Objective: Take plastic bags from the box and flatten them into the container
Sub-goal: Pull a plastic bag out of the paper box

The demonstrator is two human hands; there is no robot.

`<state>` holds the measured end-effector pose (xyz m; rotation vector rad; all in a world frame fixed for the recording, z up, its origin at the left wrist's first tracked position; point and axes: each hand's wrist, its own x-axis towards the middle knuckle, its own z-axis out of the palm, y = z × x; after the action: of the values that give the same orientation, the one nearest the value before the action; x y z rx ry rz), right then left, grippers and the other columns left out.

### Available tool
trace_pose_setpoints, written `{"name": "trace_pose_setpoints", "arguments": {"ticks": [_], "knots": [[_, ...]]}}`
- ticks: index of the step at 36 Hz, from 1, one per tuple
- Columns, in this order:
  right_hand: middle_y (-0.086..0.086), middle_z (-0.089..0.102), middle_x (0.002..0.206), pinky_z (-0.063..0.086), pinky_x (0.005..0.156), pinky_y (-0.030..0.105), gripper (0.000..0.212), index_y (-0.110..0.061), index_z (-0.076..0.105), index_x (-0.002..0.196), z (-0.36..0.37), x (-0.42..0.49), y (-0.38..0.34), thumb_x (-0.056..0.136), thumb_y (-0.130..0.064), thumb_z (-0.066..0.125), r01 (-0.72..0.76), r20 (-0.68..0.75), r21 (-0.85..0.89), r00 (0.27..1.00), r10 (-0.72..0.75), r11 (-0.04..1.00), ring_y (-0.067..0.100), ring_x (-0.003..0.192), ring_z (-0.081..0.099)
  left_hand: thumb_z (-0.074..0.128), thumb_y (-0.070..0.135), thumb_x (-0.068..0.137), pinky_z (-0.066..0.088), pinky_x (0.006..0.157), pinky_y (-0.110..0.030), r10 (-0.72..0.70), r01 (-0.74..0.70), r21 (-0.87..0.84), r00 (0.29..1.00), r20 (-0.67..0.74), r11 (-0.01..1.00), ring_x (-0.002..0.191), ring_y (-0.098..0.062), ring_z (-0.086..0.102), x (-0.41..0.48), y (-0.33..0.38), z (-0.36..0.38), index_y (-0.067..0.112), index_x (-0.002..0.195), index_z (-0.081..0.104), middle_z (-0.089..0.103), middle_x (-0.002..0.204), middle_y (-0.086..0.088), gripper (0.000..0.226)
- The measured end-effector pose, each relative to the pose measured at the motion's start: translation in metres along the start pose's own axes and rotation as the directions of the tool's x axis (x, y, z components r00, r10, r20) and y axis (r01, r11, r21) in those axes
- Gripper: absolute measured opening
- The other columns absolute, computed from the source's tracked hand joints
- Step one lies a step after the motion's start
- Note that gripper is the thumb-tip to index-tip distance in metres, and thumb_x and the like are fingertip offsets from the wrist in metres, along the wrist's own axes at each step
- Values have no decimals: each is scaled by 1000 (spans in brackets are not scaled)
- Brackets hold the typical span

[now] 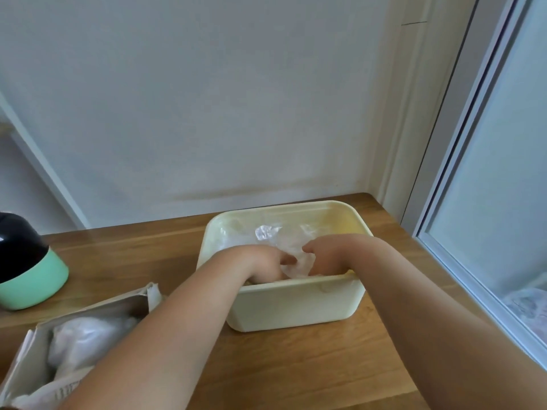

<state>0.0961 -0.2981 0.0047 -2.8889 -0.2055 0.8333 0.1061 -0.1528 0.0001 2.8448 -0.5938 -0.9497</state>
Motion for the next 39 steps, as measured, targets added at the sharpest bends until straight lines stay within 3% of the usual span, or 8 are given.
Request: {"name": "trace_pose_setpoints", "arguments": {"ticks": [4,8,17,22,26,31,36,39], "knots": [[3,39,147,36,105,34,65,-14,35,146,2,1,0,88,-26,62,-22,-38,55,999,24,998,24,132,41,50,22,97,35,106,-30,-12,11,-18,1000,-16,1000,138,-22,37,-1,-1,0,29,153,23,30,157,1,62],[3,38,148,34,106,31,65,-14,34,145,0,-11,0,88,-27,63,20,-227,142,974,13,990,23,133,39,60,42,90,34,108,-30,6,-50,-168,967,-255,985,136,-18,40,-19,-10,0,35,147,36,37,152,8,62],[-5,56,131,31,84,12,43,-19,49,136,-2,-53,-38,94,-27,52,270,-674,186,735,-77,945,14,121,51,63,29,92,35,68,2,-146,-237,-393,665,-732,889,82,13,56,-87,-45,5,30,118,68,65,103,20,26],[-9,63,98,43,80,20,30,-19,63,120,9,-57,-88,91,-22,56,497,-777,302,623,-92,813,11,94,59,64,24,92,41,73,-5,-234,-253,-451,589,-774,856,88,6,61,-123,-76,26,28,106,72,68,92,20,17],[-14,59,83,41,67,11,22,-18,66,110,25,-53,-128,91,-19,56,616,-773,370,619,-137,696,6,77,57,63,19,92,38,73,-1,-283,-90,-429,627,-726,899,85,11,56,-148,-103,50,25,115,69,63,96,25,24],[-17,53,83,42,69,13,25,-17,64,113,56,-42,-168,90,-23,57,619,-681,373,688,-249,692,3,80,53,62,18,91,47,93,-31,-345,166,-330,711,-613,929,107,-9,57,-166,-119,69,31,125,61,63,122,9,36],[-11,53,88,40,60,13,28,-21,62,118,75,-38,-190,91,-15,55,600,-567,300,738,-367,742,4,73,50,68,28,88,32,87,-21,-293,224,-203,522,-801,953,104,-2,32,-176,-129,80,30,118,62,42,113,14,31],[-6,55,95,41,68,19,36,-20,61,122,78,-33,-192,91,-5,50,557,-555,296,762,-335,776,10,82,51,67,32,88,36,84,-23,-278,236,-166,602,-748,957,104,-3,37,-178,-134,80,33,114,64,44,111,15,27]]}}
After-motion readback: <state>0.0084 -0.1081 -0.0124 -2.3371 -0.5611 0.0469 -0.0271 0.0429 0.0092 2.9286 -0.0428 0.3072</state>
